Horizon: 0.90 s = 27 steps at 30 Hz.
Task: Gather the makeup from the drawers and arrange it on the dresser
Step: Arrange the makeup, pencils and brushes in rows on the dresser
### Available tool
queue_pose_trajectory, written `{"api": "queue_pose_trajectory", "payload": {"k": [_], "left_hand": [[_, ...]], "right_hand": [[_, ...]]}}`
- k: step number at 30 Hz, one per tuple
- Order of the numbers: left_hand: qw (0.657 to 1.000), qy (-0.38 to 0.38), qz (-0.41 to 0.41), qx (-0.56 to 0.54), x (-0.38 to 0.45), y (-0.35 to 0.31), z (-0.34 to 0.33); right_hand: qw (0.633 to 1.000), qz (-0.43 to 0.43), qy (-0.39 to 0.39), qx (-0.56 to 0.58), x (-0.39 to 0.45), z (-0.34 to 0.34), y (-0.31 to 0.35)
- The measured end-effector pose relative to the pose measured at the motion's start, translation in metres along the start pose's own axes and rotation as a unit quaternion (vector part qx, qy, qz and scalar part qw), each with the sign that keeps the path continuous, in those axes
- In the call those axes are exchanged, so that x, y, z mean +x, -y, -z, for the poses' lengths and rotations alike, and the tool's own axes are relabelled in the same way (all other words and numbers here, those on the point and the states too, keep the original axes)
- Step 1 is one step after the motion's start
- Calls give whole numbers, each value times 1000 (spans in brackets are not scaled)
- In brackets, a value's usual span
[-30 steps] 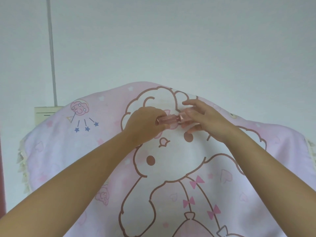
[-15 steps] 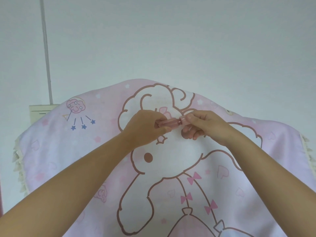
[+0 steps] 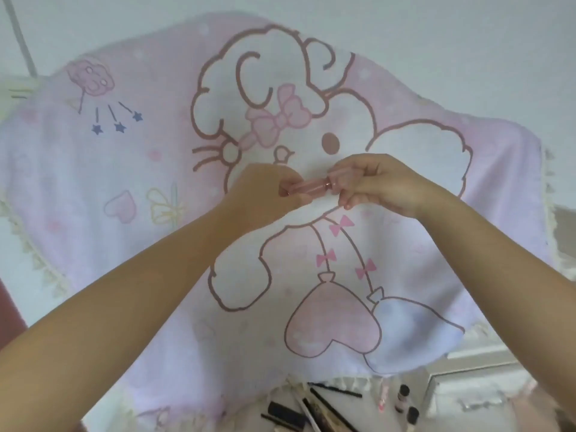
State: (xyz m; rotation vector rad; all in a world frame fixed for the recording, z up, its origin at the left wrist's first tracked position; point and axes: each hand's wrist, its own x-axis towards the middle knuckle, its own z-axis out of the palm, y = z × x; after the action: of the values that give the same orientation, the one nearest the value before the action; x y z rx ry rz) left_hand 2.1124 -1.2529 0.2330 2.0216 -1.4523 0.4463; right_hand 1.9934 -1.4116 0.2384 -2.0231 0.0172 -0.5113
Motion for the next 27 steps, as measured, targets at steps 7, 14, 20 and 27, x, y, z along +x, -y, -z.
{"api": "queue_pose_trajectory", "payload": {"k": [7, 14, 20, 27], "left_hand": [[990, 57, 30, -127, -60, 4, -91], [960, 207, 98, -160, -131, 3, -191], [901, 315, 157, -255, -184, -2, -247], [841, 453, 217, -200, -217, 25, -262]], "right_hand": [[990, -141, 12, 7, -56, -22, -76], [944, -314, 87, -51, -126, -54, -152], [882, -366, 198, -221, -163, -88, -192], [809, -368, 276, -367, -176, -104, -238]]}}
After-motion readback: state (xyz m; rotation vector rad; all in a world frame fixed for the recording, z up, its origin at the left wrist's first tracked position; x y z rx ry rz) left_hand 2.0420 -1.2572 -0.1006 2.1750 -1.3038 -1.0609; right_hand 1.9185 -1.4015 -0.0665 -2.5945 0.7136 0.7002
